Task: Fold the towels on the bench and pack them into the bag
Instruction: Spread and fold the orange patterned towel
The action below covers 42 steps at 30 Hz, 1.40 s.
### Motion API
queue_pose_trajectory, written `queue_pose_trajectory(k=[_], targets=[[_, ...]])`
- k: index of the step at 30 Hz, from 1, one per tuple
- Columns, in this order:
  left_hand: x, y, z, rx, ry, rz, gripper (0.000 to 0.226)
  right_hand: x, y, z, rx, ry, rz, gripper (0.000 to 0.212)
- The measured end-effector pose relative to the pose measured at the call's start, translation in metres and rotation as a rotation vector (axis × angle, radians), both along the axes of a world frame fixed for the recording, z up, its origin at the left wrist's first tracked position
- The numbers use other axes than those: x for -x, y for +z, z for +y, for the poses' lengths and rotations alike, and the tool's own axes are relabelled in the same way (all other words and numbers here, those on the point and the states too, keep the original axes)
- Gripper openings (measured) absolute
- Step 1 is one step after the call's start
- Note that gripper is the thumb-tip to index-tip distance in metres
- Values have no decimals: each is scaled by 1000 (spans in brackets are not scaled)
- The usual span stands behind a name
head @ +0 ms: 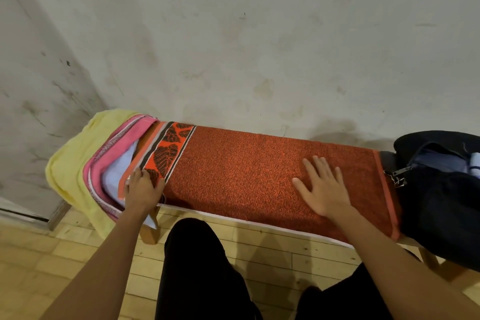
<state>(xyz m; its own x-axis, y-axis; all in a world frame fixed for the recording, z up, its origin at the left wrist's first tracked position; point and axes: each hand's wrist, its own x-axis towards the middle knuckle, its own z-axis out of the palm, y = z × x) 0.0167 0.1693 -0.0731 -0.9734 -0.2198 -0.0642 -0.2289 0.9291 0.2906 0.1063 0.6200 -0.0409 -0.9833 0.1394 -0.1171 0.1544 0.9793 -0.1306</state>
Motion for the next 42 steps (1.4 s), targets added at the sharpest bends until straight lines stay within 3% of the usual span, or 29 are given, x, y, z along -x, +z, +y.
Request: queue_pose_trajectory(k=[7,15,20,26,30,34,39,42], targets=[[-3,2,-6,-34,-59,-25,67,28,-5,-117,101,301,-59,75],[-13,2,4,-81,-64,-161,112,86,2,-180,149,405,-32,72],[-12,-1,1,-99,-79,-125,117,92,-18,-199,100,409,-103,75],[-13,2,3,-93,-89,-116,115,87,-30,-201,56,388,31,74],[-13,0,-3,-135,-117,-103,106,87,-31,-201,54,390,29,73],[-11,6,-17,-462,-72,258,69,87,-32,-197,60,411,31,73],[-7,10,-39,-437,217,410,38,86,-30,-196,134,394,44,73],[-2,9,-48,-451,326,363,27,90,-24,-196,316,331,47,68]])
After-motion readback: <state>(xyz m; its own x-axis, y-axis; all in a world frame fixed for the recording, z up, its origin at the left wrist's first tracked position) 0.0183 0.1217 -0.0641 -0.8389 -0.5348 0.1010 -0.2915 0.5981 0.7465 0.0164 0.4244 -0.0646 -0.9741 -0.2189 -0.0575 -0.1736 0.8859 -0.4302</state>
